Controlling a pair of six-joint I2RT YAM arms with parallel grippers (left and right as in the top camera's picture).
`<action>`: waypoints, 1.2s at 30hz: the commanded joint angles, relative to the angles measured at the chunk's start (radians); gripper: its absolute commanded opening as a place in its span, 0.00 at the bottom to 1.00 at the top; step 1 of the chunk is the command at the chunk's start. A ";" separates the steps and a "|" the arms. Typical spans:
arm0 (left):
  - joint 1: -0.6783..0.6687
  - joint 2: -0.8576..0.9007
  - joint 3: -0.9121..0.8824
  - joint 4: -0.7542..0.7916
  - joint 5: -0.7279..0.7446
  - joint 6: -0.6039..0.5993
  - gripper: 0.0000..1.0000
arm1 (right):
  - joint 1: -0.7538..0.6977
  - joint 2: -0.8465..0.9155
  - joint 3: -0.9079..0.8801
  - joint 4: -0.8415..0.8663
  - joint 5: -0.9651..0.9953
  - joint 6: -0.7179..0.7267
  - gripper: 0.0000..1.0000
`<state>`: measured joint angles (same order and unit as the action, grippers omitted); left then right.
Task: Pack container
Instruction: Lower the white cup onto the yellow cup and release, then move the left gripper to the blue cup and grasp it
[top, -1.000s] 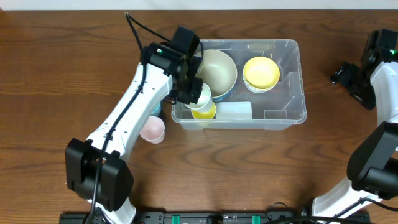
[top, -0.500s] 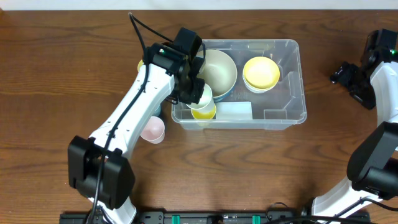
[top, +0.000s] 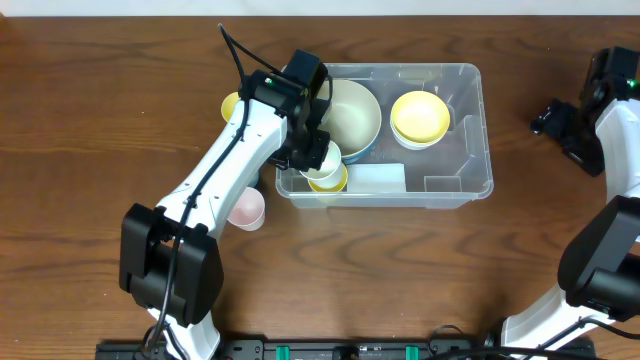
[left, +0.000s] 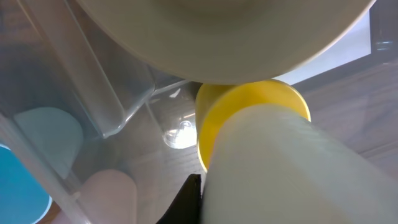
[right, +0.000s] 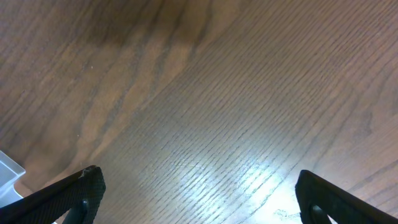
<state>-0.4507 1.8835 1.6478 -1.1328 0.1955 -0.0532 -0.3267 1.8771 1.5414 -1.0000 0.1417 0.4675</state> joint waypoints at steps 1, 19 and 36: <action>0.000 -0.001 -0.004 -0.007 -0.005 0.008 0.16 | 0.000 0.007 -0.005 0.002 0.004 0.018 0.99; 0.031 -0.043 0.134 -0.037 -0.011 0.008 0.38 | 0.000 0.007 -0.005 0.002 0.004 0.018 0.99; 0.380 -0.174 0.117 -0.105 -0.163 -0.127 0.62 | 0.000 0.007 -0.005 0.002 0.004 0.018 0.99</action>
<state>-0.1127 1.7000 1.7908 -1.2285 0.0551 -0.1257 -0.3267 1.8771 1.5414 -1.0000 0.1421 0.4675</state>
